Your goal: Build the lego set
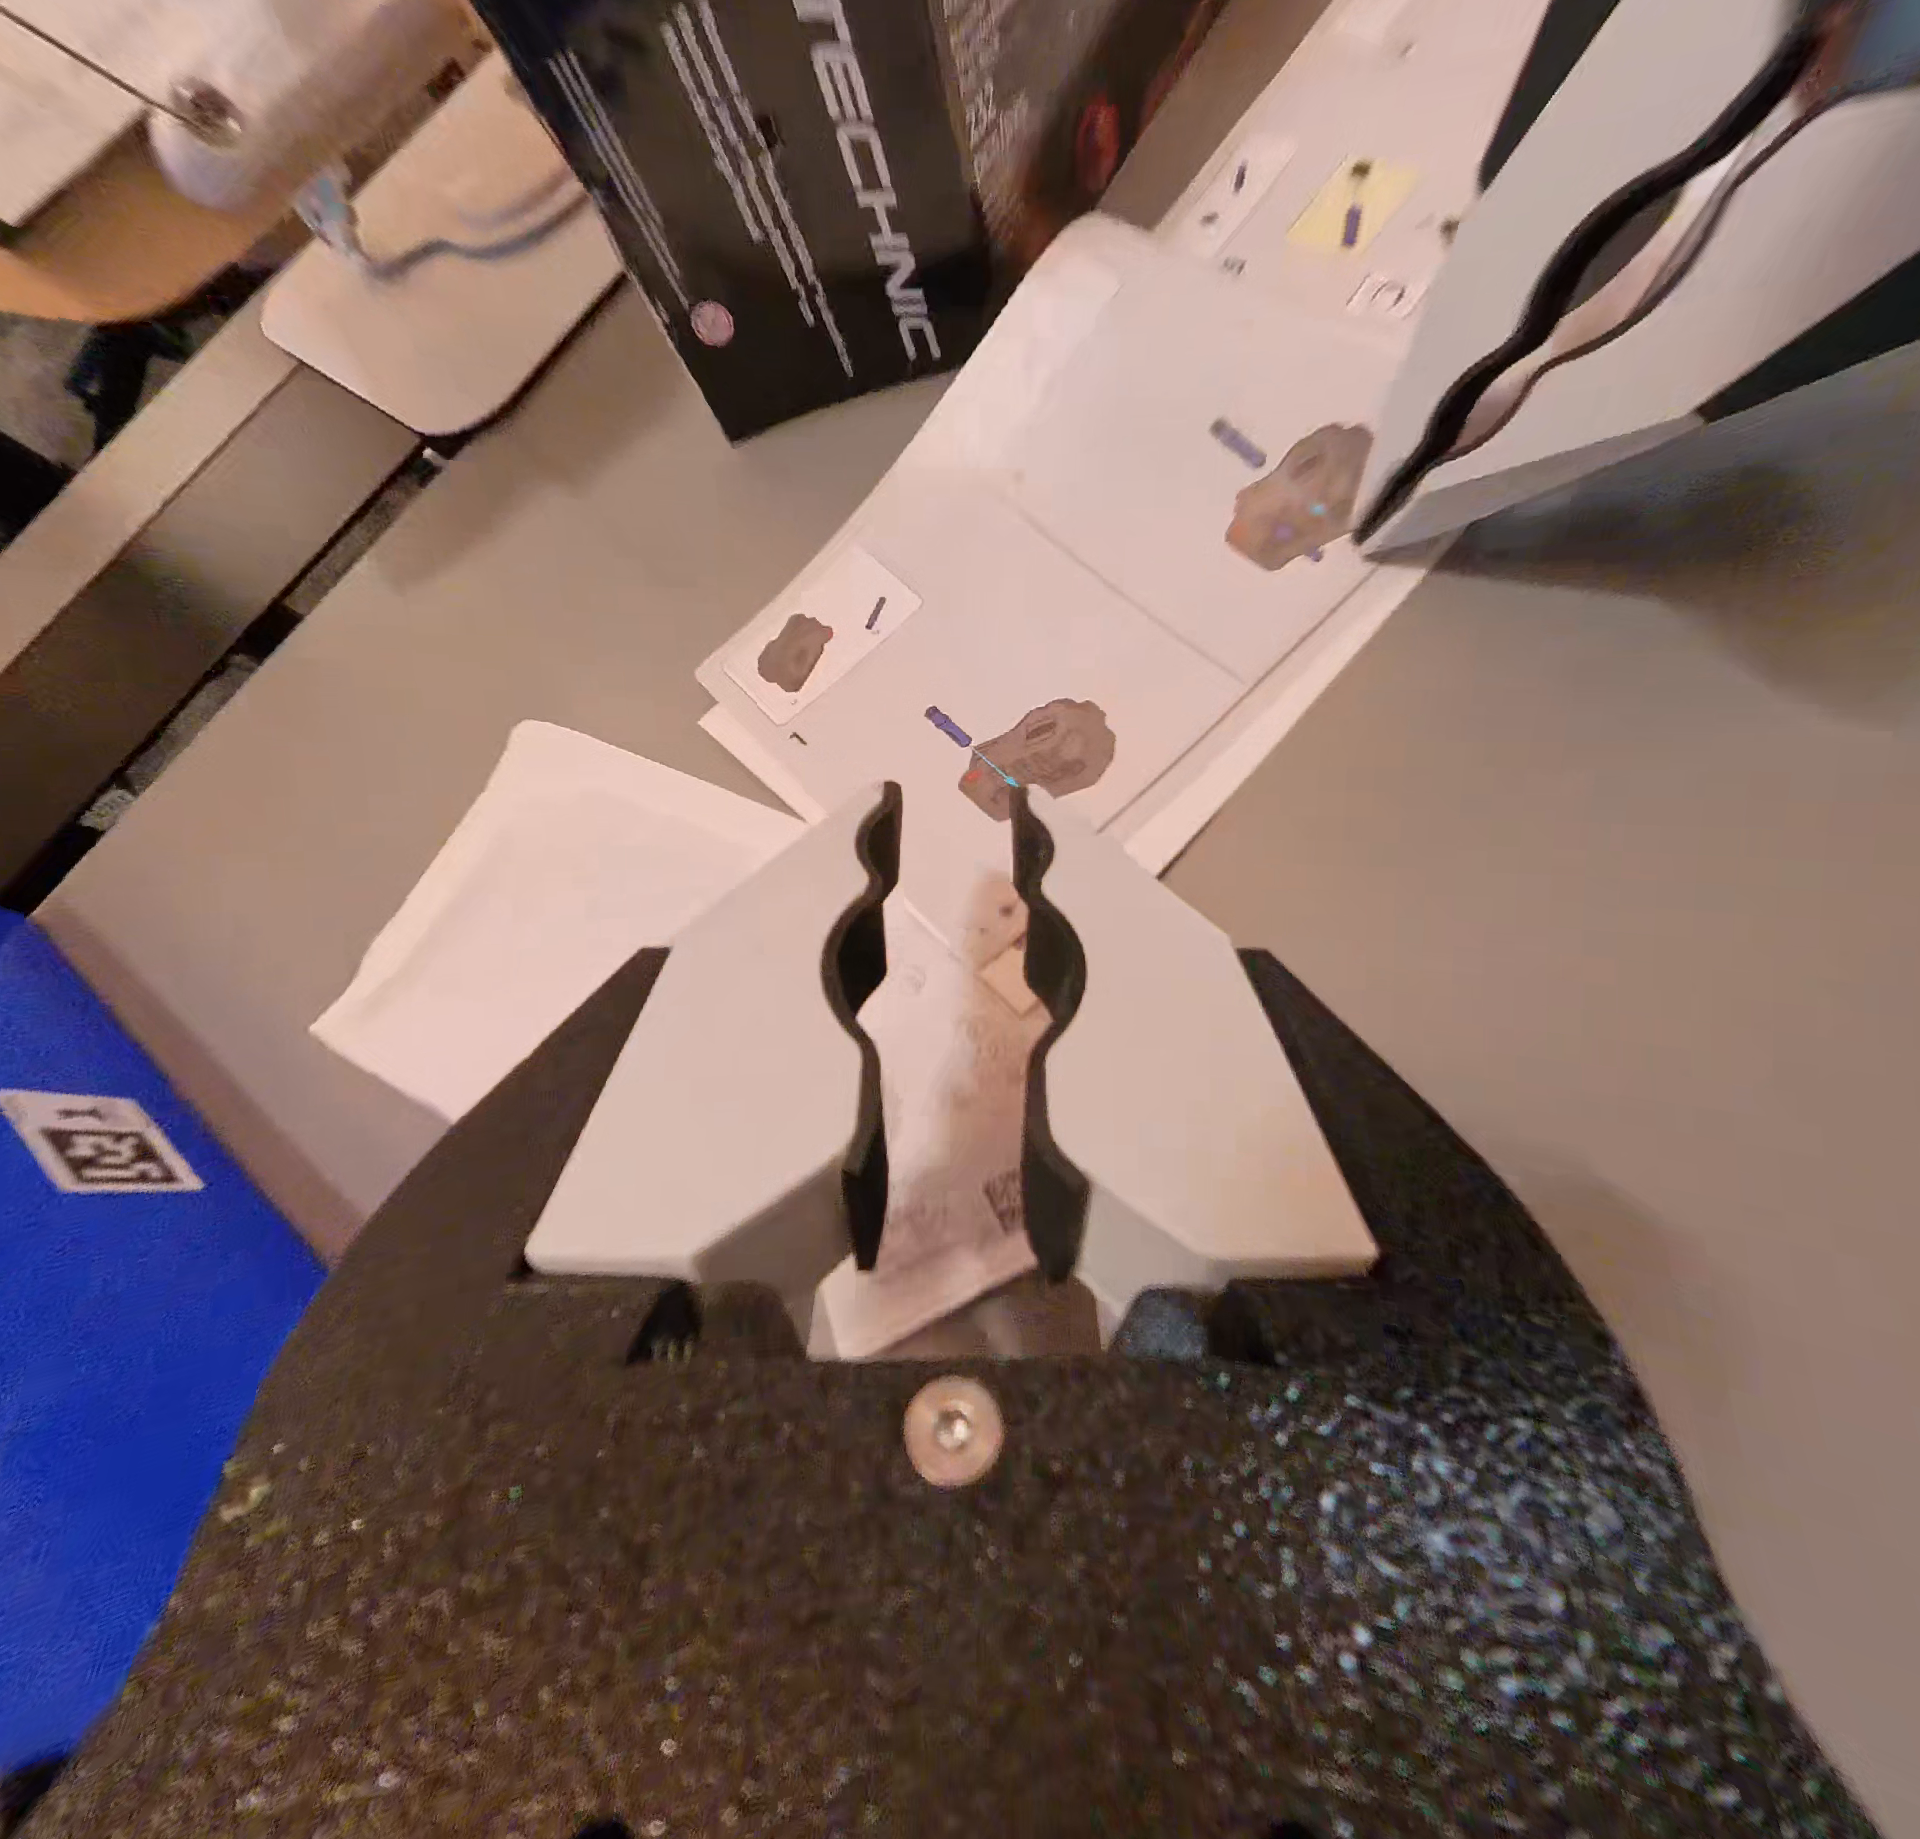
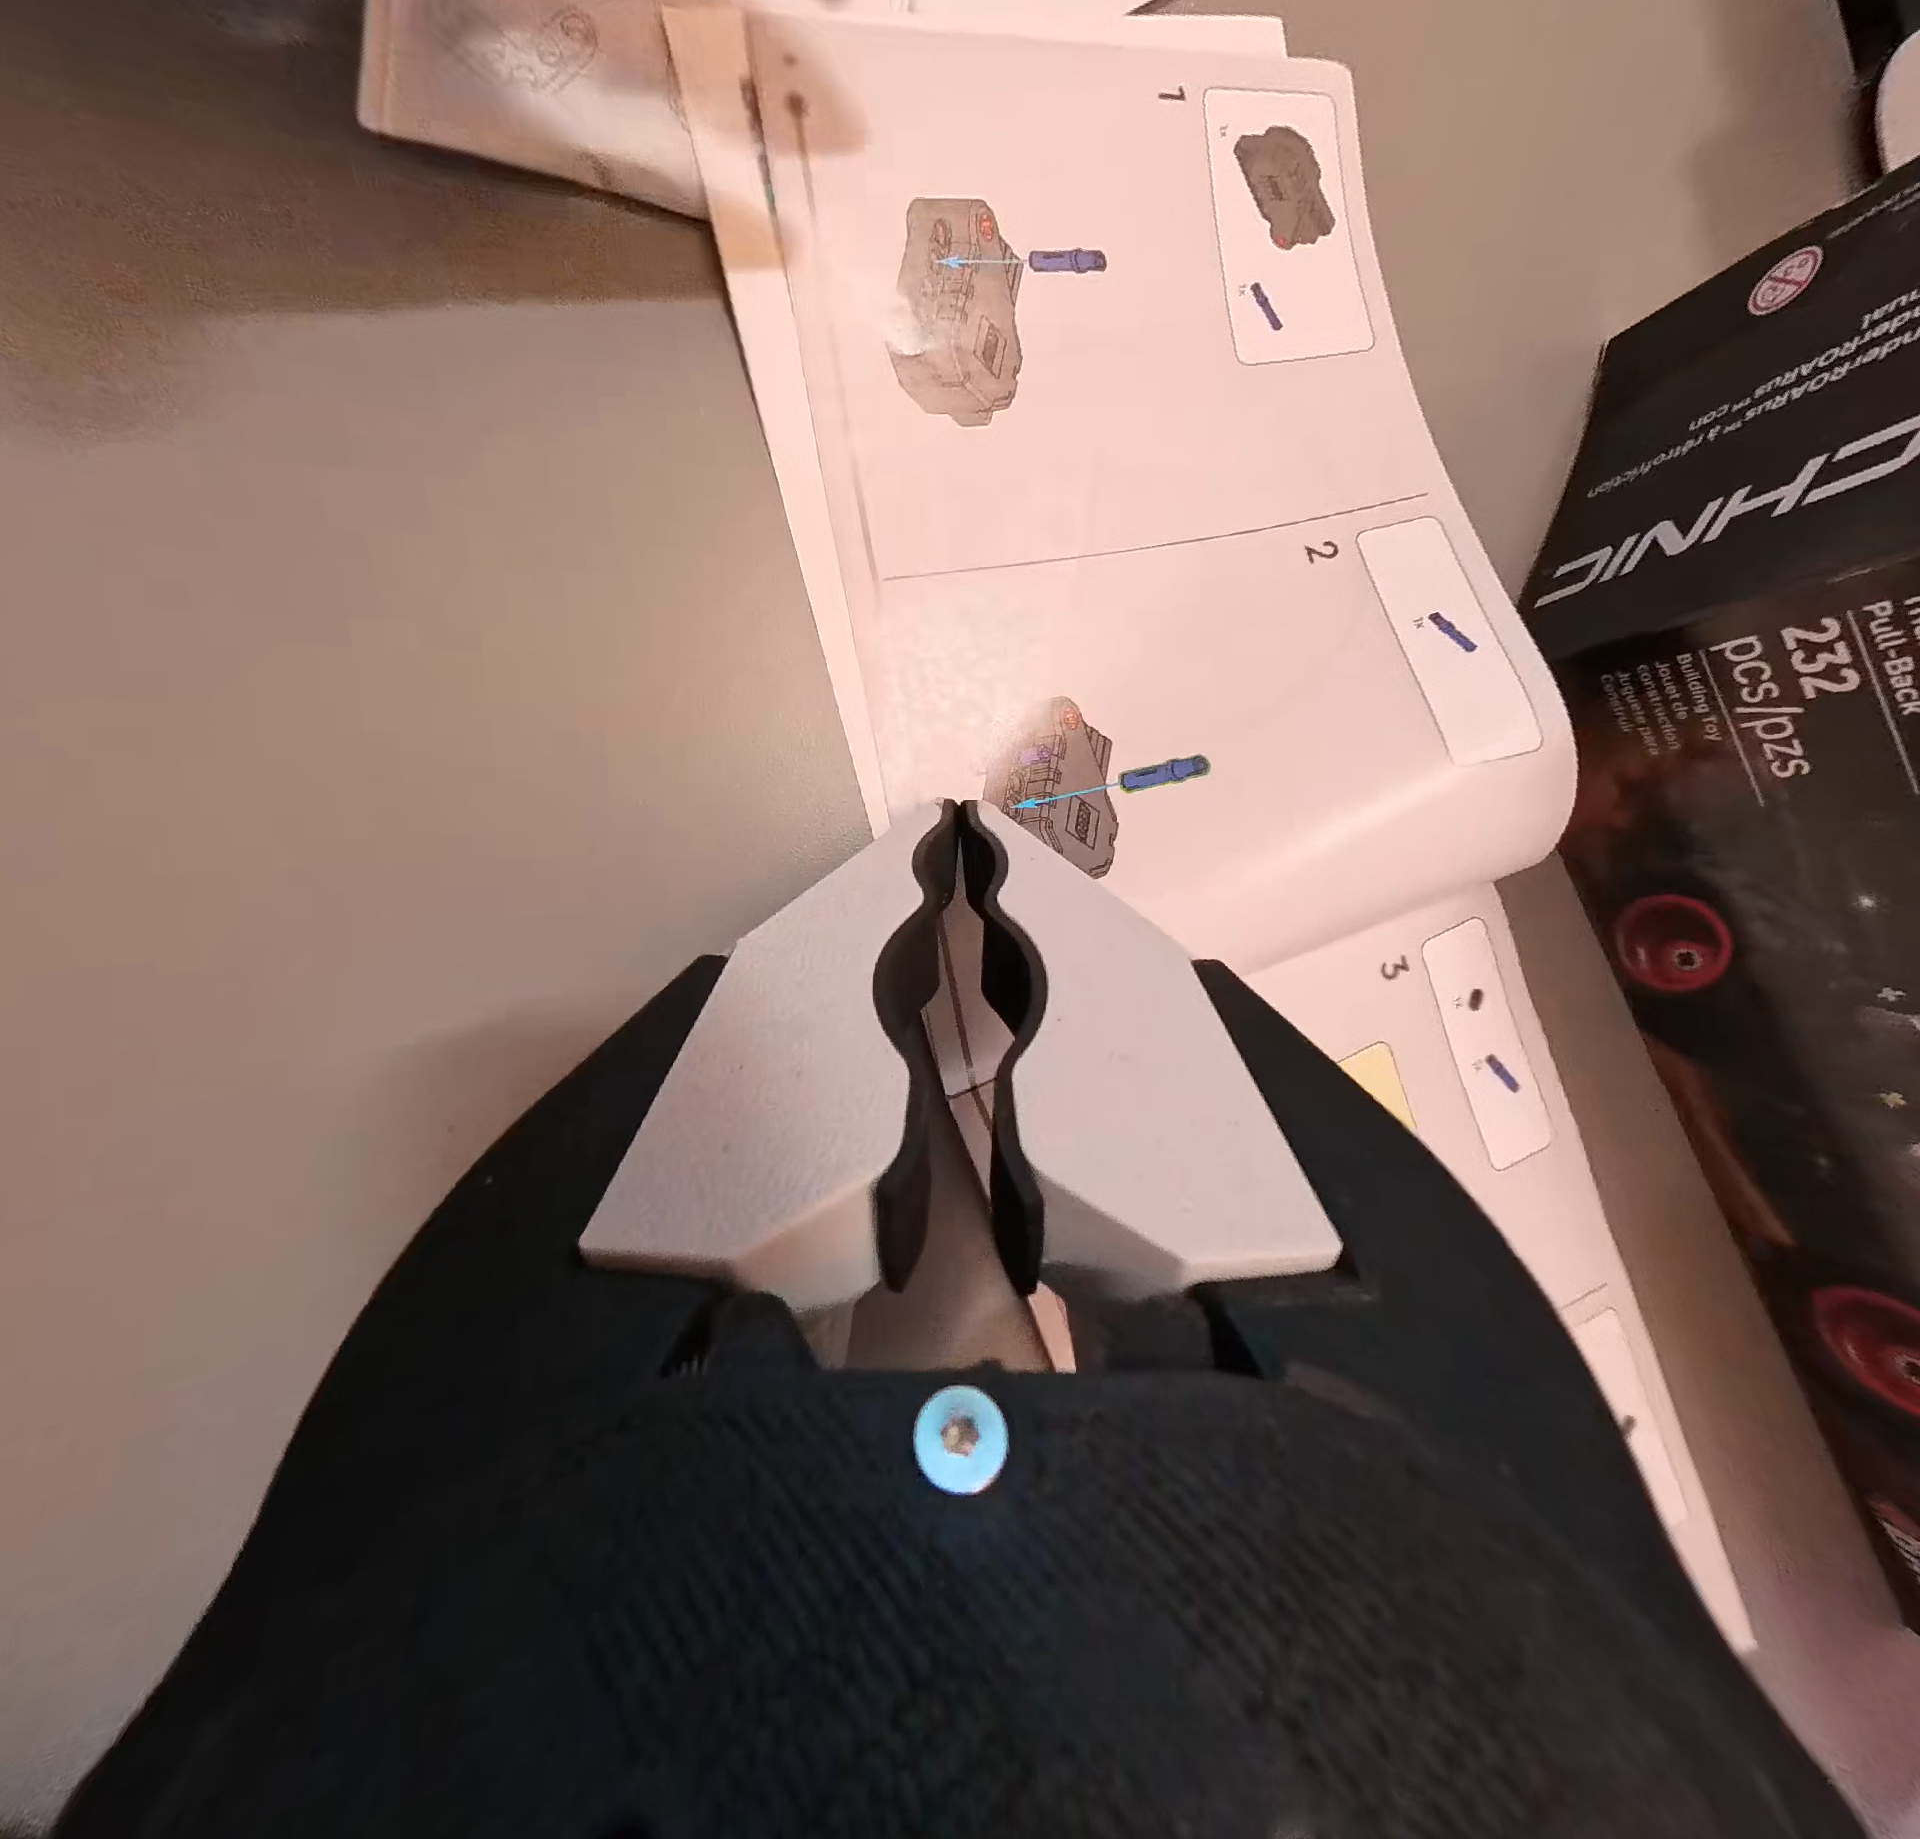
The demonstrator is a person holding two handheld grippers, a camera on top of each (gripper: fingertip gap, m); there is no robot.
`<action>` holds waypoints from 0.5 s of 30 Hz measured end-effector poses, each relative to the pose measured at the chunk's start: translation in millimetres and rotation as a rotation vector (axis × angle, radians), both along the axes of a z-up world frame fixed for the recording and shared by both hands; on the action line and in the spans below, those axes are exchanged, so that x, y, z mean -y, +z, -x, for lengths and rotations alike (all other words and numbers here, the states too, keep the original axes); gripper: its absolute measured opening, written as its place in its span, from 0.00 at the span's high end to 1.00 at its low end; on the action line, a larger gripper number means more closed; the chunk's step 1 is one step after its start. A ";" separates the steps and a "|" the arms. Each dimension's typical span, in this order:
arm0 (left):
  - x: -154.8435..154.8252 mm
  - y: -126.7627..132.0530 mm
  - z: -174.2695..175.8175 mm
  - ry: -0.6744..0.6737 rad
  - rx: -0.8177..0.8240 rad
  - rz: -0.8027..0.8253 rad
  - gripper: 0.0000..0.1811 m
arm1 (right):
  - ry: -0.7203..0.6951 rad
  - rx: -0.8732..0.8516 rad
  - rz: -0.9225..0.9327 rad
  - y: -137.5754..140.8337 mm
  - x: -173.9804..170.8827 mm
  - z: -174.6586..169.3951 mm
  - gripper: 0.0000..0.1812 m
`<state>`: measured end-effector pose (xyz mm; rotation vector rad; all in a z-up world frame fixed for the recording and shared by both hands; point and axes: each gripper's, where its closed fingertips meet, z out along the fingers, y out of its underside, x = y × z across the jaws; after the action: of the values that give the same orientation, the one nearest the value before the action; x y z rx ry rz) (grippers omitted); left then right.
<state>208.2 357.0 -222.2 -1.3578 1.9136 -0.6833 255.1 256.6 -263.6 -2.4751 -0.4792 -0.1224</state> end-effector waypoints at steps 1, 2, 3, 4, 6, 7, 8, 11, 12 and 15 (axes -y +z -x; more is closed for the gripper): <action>-0.2 -6.9 -3.1 0.003 -0.022 -0.005 0.90 | -0.002 -0.012 -0.007 0.1 0.1 0.0 1.00; -1.6 -13.1 -5.3 0.010 -0.044 -0.008 0.89 | -0.004 -0.020 -0.015 0.1 0.8 0.0 1.00; -3.6 -19.3 -6.4 0.015 -0.066 -0.012 0.89 | -0.006 -0.024 -0.020 0.3 2.5 0.0 1.00; -4.1 -26.4 -5.8 0.007 -0.092 -0.014 0.92 | 0.003 -0.028 -0.025 1.8 5.1 1.1 0.97; -3.0 -38.7 -3.0 -0.012 -0.128 -0.007 0.97 | 0.004 -0.026 -0.070 11.4 8.6 -1.0 0.91; -1.8 -39.4 -3.4 -0.017 -0.116 0.006 0.98 | -0.027 -0.007 -0.100 18.3 9.3 -8.6 0.90; 0.4 -39.4 -2.9 -0.029 -0.111 0.021 1.00 | -0.067 0.017 -0.122 24.1 11.1 -18.9 0.89; 1.5 -40.4 -0.9 -0.046 -0.136 0.041 1.00 | -0.233 0.110 -0.129 28.5 21.6 -58.3 0.87; 1.7 -40.7 -0.3 -0.048 -0.143 0.048 1.00 | -0.280 0.134 -0.114 24.7 25.3 -68.4 0.87; 3.9 -41.0 2.3 -0.060 -0.152 0.081 1.00 | -0.336 0.107 -0.096 10.8 23.9 -73.1 0.87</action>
<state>205.9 353.1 -263.2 -1.4431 2.0733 -0.7117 328.2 232.7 -252.8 -2.4422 -0.0943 -0.4051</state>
